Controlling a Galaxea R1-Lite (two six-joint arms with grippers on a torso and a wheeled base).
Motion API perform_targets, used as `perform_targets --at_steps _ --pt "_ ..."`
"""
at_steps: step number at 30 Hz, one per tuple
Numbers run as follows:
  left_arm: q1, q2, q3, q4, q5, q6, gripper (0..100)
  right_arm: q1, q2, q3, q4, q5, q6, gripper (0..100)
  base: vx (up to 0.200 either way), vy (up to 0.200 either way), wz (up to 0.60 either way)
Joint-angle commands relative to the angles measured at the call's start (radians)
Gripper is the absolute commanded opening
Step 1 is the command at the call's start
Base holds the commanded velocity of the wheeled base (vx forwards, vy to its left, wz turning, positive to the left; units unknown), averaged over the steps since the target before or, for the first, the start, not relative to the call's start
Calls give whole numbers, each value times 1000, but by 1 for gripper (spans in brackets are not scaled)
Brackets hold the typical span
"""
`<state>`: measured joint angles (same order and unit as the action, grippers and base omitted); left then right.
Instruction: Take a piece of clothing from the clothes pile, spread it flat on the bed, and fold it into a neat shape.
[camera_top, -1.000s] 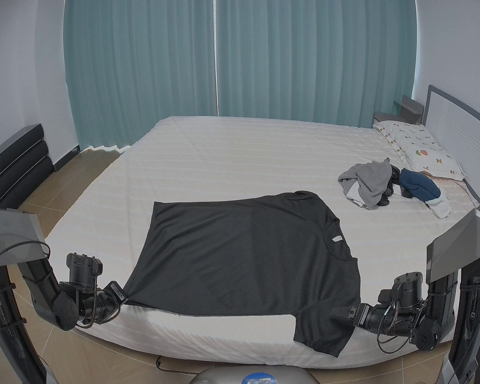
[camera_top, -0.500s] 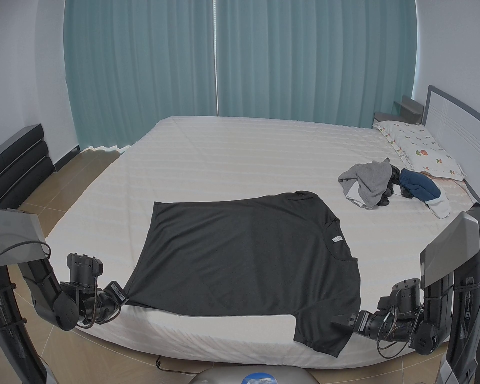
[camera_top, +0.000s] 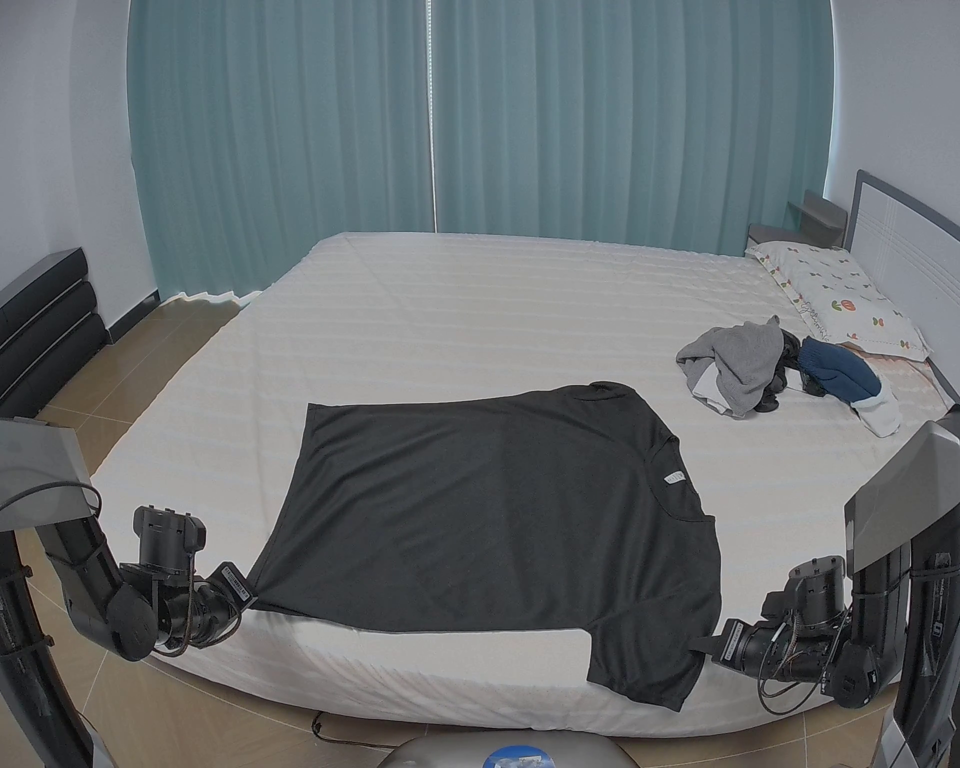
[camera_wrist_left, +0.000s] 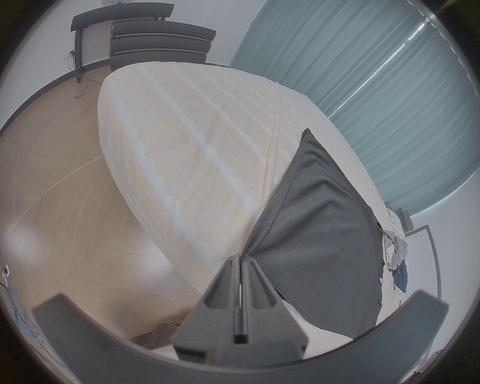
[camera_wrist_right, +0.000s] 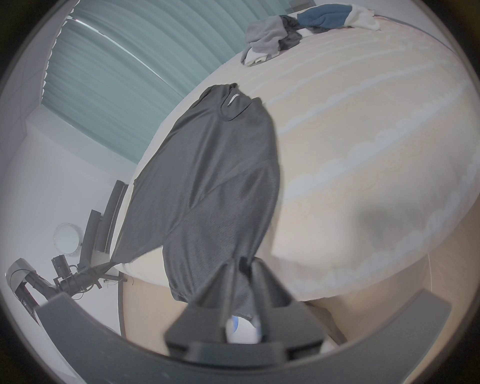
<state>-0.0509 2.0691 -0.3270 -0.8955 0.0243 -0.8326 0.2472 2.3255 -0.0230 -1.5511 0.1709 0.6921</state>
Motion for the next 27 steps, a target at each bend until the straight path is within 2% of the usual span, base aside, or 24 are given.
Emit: perform_targets --at_steps 1,6,13,18,27 --pt "-1 3 0 0 0 0 0 -6 -14 23 -17 -2 0 0 0 0 0" --pt "0 3 2 1 2 3 0 -9 -18 23 -6 -5 1 0 0 0 0" --pt "0 0 9 0 3 7 0 -17 -69 23 106 -24 -17 0 0 0 0" --pt "25 -7 26 -2 3 56 0 -20 -129 23 221 -24 -40 0 0 0 0" --pt "40 -15 46 -2 5 112 0 -8 -141 23 299 -31 -65 0 0 0 0"
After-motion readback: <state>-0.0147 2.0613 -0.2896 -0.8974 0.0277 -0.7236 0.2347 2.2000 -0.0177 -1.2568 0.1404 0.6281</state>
